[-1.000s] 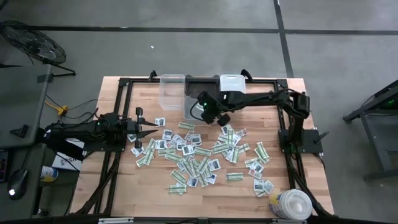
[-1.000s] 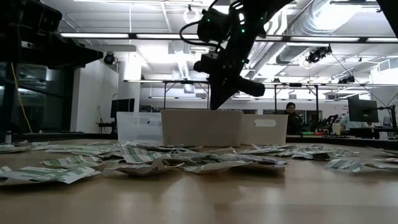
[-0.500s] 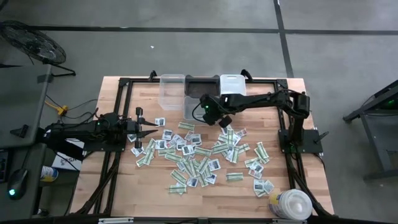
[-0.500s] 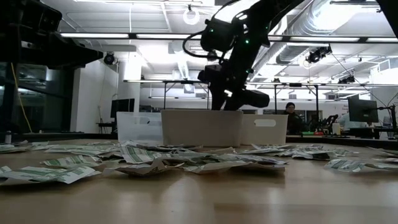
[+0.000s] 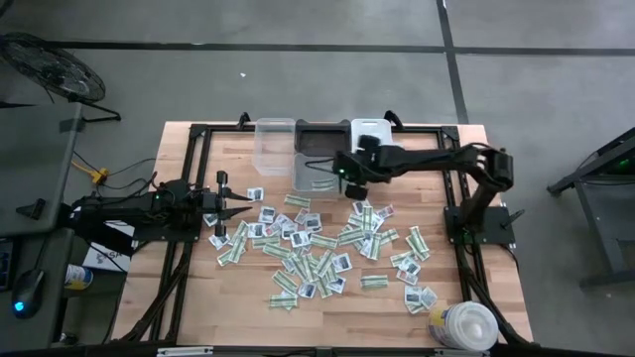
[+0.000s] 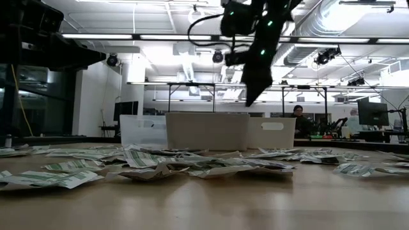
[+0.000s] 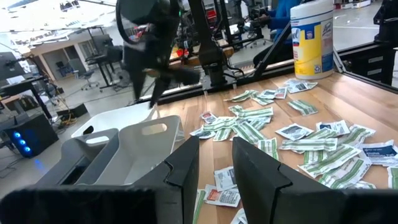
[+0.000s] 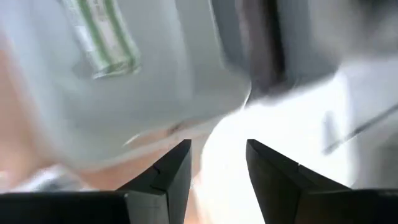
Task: Pick & Place First Aid Supplies
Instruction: Put the bandage pack into the gray bin
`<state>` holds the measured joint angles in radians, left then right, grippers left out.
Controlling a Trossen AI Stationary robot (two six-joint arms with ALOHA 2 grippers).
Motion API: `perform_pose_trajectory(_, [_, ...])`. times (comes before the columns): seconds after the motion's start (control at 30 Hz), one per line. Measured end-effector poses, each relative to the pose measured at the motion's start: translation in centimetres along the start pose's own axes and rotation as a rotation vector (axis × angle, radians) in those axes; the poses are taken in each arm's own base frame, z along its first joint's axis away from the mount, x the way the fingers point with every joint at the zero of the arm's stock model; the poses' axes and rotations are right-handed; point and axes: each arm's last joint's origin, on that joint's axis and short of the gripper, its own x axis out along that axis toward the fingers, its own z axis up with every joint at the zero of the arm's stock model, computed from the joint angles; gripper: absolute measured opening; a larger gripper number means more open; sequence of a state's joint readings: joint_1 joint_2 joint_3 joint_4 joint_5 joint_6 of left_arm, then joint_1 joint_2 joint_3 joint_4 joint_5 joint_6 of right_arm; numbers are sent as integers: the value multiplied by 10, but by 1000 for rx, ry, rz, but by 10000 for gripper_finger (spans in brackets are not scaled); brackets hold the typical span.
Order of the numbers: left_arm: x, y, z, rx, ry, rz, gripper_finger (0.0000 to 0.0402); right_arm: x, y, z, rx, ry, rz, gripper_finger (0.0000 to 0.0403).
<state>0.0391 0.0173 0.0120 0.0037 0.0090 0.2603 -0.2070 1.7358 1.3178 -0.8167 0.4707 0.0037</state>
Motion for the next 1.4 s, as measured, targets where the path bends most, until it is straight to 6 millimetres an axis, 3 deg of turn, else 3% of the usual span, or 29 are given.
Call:
perform_pose_trajectory(0.27, [0,0,0,0,0,0,96,-14,7,-51,549,294,182,146])
perform_pose_trajectory(0.47, [0,0,0,0,-1,0,96,-13,27,-102,798,486,192,146])
perform_pose_trajectory(0.63, [0,0,0,0,-1,0,96,-14,46,-132,934,567,127,156])
perform_pose_trajectory(0.87, [0,0,0,0,-1,0,96,-14,63,-147,967,642,104,181])
perform_pose_trajectory(1.17, [0,0,0,0,-1,0,96,-15,64,-153,985,684,64,202])
perform_pose_trajectory(1.4, [0,0,0,0,-1,0,96,1,76,-154,937,783,45,202])
